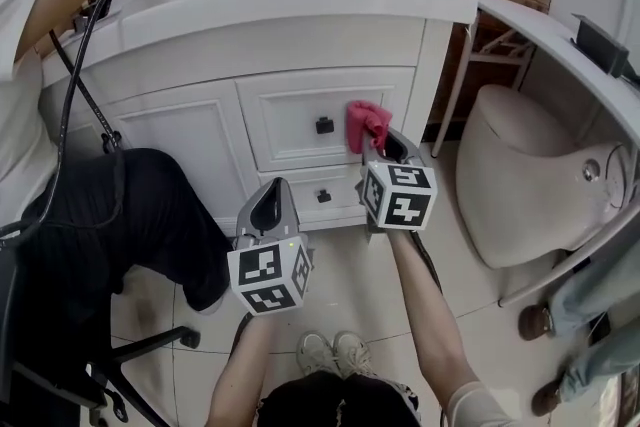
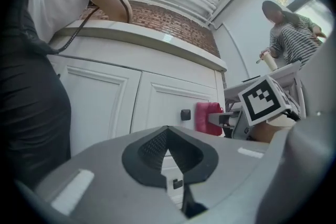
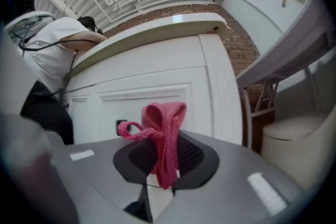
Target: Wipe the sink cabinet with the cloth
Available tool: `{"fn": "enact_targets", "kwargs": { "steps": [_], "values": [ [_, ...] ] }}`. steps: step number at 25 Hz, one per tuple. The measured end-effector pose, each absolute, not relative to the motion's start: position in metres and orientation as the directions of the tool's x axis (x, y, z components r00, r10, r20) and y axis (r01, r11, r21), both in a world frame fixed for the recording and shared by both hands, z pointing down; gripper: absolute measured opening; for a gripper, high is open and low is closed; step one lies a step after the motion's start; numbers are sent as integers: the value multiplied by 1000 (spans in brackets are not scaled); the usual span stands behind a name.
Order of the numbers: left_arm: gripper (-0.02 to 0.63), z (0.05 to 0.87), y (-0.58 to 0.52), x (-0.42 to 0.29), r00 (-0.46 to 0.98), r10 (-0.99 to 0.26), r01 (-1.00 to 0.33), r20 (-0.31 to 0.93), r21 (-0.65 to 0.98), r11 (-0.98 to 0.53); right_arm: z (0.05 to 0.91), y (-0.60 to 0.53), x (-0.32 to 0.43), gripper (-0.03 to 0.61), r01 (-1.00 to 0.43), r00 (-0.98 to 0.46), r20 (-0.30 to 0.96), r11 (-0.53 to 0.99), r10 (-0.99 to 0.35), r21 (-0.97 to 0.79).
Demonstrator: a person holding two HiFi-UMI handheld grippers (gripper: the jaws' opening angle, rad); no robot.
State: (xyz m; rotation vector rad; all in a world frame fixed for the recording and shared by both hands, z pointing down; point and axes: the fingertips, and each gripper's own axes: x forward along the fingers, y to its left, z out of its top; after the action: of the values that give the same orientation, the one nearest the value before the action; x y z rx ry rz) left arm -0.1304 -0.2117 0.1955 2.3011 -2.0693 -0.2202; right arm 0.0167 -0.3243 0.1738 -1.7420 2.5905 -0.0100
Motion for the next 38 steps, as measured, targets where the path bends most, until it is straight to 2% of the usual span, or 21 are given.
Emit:
{"fn": "enact_targets", "kwargs": {
  "steps": [3,5,8,10,13,16,20,23,26,32,38],
  "values": [
    [15,194,-212,-141,64,-994,-995,-90,73,-70,177,-331,57,66,-936,-351,-8,351,-936,3],
    [15,192,-212,-157,36,-994,-994,-99,95,-45,178,-331,84,62,-963,-271,-30,270,-962,12],
    [15,197,-208,-176,3,-995,-992,-98,128,-16,186,-336,124,61,-981,-164,-37,167,-986,-99],
    [15,202,-200,-188,-14,-995,-993,-103,118,2,183,-318,120,61,-960,-183,-83,196,-980,-201],
    [15,204,-185,-217,-54,-988,-985,-143,167,29,175,-280,40,61,-876,-371,-181,408,-911,-256],
    [15,220,-178,-234,-92,-987,-979,-133,196,65,202,-268,-66,61,-783,-569,-129,582,-813,-219],
    [15,235,-179,-244,-111,-988,-981,-110,173,91,244,-272,-160,61,-708,-683,-28,671,-730,-220],
    [15,242,-187,-241,-104,-989,-975,-106,208,80,260,-282,-178,61,-721,-689,33,681,-724,-123],
    [15,246,-198,-228,-65,-993,-976,-97,213,44,262,-297,-135,61,-770,-629,19,620,-777,-152],
    [15,261,-220,-192,-4,-997,-969,-79,245,-16,256,-322,9,61,-905,-410,-6,408,-912,-124],
    [15,261,-231,-163,50,-995,-978,-87,200,-66,260,-339,125,61,-958,-165,-11,163,-986,-235]
  ]
}}
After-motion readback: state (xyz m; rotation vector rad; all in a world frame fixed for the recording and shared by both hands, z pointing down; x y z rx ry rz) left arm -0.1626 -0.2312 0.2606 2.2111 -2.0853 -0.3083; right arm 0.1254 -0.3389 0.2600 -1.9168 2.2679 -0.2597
